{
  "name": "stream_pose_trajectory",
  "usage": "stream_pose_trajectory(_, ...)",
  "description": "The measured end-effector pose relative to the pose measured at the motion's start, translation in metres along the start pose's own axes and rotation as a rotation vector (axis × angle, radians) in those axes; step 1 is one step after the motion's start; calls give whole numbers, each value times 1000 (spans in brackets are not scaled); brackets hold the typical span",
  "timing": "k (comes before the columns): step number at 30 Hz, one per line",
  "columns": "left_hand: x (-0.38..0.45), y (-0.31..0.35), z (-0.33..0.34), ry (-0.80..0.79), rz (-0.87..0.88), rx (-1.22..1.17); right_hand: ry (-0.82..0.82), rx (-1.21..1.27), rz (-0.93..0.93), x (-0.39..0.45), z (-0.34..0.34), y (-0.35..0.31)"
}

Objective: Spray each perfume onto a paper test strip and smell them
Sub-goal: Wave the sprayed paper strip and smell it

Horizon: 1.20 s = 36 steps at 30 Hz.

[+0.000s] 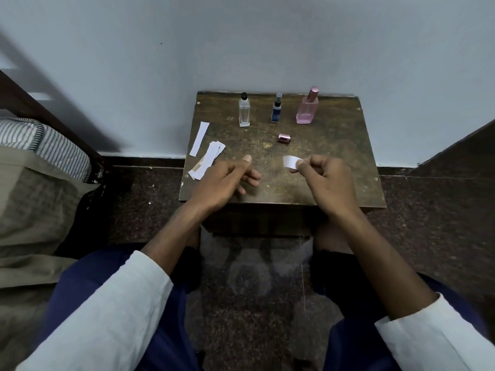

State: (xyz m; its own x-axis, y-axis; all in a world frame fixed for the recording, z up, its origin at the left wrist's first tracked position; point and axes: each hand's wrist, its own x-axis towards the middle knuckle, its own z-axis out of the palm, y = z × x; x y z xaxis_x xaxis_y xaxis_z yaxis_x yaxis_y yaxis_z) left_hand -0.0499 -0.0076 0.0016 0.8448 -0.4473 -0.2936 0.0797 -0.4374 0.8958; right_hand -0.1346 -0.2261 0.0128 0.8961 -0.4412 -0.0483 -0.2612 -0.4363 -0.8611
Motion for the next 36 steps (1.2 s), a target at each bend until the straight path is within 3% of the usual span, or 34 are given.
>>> stream_pose_trajectory(4,-6,5,3,-189,-67,2,-116,300,85,-3,12,1)
stream_pose_trajectory(7,-5,8,6,-242,-188,-124,-203,365,15,-7,17,-1)
stream_pose_trajectory(10,1,10,9,-142,-266,-408,-243,359,-1,-11,25,1)
stream_pose_trajectory(13,8,6,8,27,-220,-562,-247,317,23,-10,29,6)
stream_pose_trajectory(17,9,0,2,242,-71,-362,-212,263,40,-8,30,11)
stream_pose_trajectory(21,7,-2,-3,284,55,-116,-160,279,84,-8,28,11)
stream_pose_trajectory(25,7,-3,-5,255,29,-140,-122,206,106,-7,25,11)
stream_pose_trajectory(28,8,-2,-9,235,27,-236,-185,189,110,-6,21,11)
stream_pose_trajectory(31,7,4,-21,73,37,-510,-234,353,164,-3,12,10)
stream_pose_trajectory(33,1,5,-35,-250,83,-832,-183,437,220,1,6,10)
stream_pose_trajectory(35,-5,8,-42,-458,144,-1091,-148,476,263,3,3,13)
stream_pose_trajectory(36,-2,6,-40,-478,188,-1010,-141,465,273,3,4,13)
